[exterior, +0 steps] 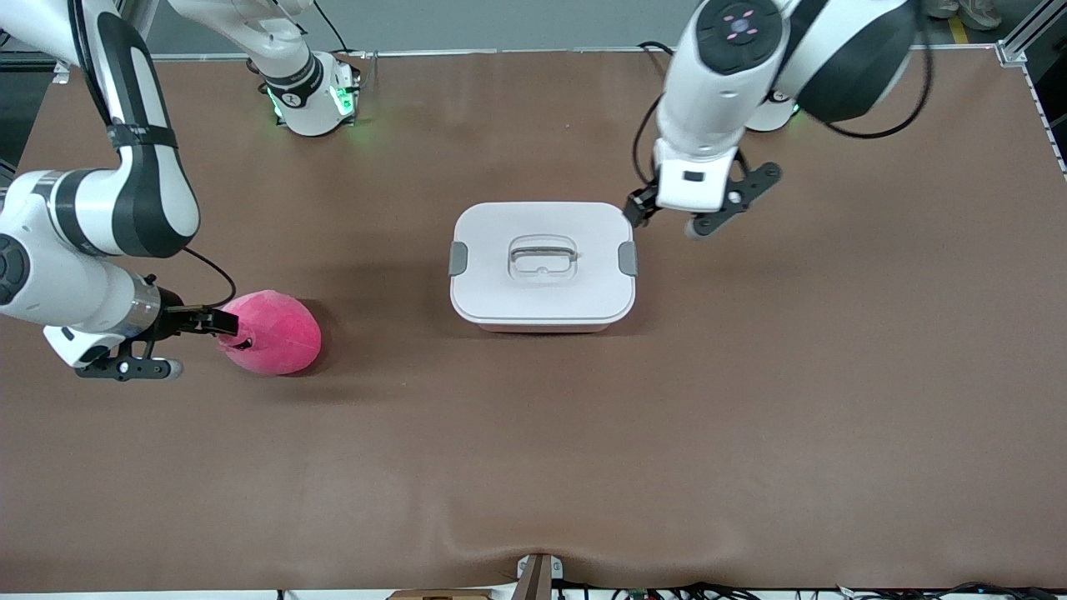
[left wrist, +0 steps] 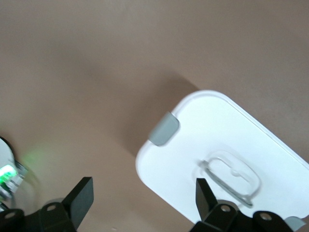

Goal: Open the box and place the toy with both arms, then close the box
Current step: 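Grasp the plush with the right gripper while the left gripper grips the lid handle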

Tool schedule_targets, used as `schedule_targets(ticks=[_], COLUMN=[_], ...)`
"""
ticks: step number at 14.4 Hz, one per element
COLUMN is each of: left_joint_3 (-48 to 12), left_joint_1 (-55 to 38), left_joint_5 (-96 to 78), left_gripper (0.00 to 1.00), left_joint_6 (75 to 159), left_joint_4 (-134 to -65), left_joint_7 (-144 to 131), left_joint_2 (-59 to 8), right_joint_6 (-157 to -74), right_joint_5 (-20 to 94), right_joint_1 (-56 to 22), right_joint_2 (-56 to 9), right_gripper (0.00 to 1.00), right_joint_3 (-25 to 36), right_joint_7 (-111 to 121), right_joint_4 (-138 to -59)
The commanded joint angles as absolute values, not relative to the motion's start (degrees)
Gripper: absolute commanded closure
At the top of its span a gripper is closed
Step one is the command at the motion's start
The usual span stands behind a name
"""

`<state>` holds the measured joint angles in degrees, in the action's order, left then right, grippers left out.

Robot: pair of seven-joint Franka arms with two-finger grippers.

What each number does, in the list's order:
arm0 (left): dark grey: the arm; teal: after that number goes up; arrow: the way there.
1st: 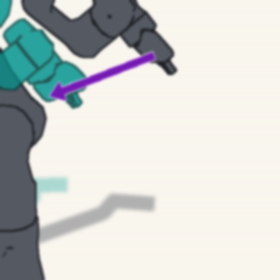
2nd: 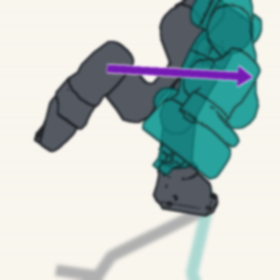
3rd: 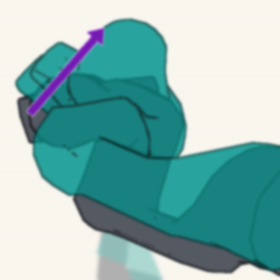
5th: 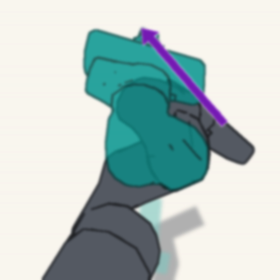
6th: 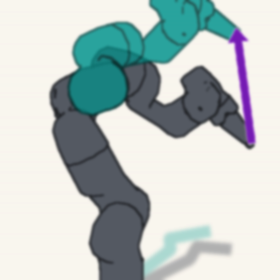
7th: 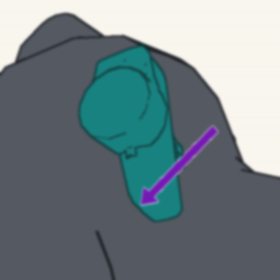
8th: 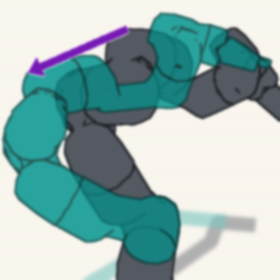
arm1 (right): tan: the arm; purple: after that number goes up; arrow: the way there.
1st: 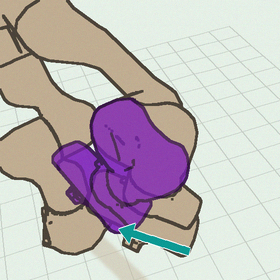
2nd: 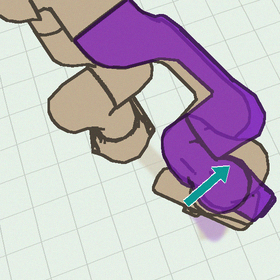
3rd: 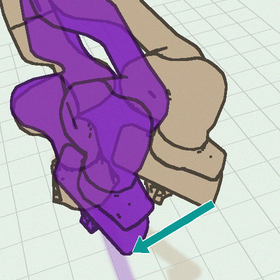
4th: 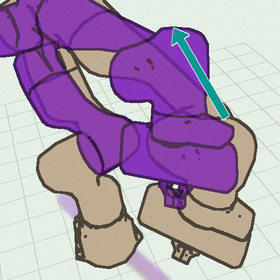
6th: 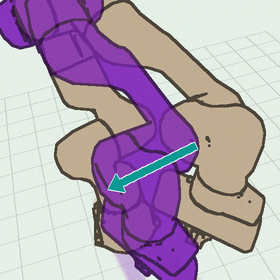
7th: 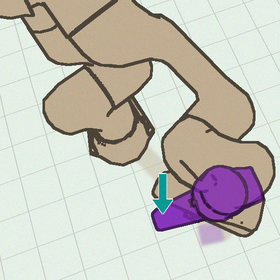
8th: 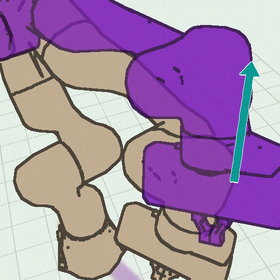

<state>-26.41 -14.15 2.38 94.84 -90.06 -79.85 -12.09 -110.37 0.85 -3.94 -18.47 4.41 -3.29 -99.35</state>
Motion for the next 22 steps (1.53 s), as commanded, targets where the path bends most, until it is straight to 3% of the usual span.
schedule_targets(ticks=[1,2,5,9,11,15,17,20,22], left_joint_3=[-26.5,-26.5,-26.5,-26.5,-26.5,-26.1,-26.1,-26.0,-26.0], left_joint_1=[-17.7,-19.0,-22.5,-25.1,-26.3,-28.7,-28.8,-29.9,-30.3], left_joint_5=[5.3,6.6,9.5,11.8,13.4,15.2,16.0,17.3,17.4], left_gripper=[0.08,0.08,0.09,0.1,0.1,0.14,0.18,0.24,0.29], left_joint_6=[97.6,98.6,102.0,106.5,108.2,108.3,109.1,109.7,109.7], left_joint_4=[-88.5,-88.4,-88.2,-88.1,-88.1,-87.8,-87.0,-86.0,-86.0], left_joint_7=[-88.6,-91.5,-100.4,-112.2,-118.9,-126.9,-131.3,-136.3,-137.4], left_joint_2=[-15.9,-17.1,-20.6,-24.2,-26.0,-28.9,-30.1,-31.8,-32.2], right_joint_6=[-109.2,-109.6,-110.5,-113.5,-113.5,-111.4,-111.4,-111.0,-110.0], right_joint_5=[4.6,4.7,4.6,4.0,4.0,4.0,4.0,4.0,4.0], right_joint_1=[-3.6,-3.5,-3.8,-3.8,-3.8,-3.6,-3.8,-4.2,-4.2], right_joint_2=[-19.1,-19.6,-21.1,-22.1,-22.7,-22.6,-22.6,-22.4,-22.4], right_gripper=[0.0,0.0,0.21,0.3,0.42,0.42,0.58,0.98,1.0], right_joint_3=[4.0,4.0,4.1,4.1,4.1,4.1,4.1,4.0,4.0], right_joint_7=[-7.8,-8.0,-7.2,-6.4,-6.2,-6.2,-6.2,-6.2,-4.8], right_joint_4=[-99.7,-99.7,-99.5,-98.6,-98.9,-99.0,-98.8,-98.3,-97.0])
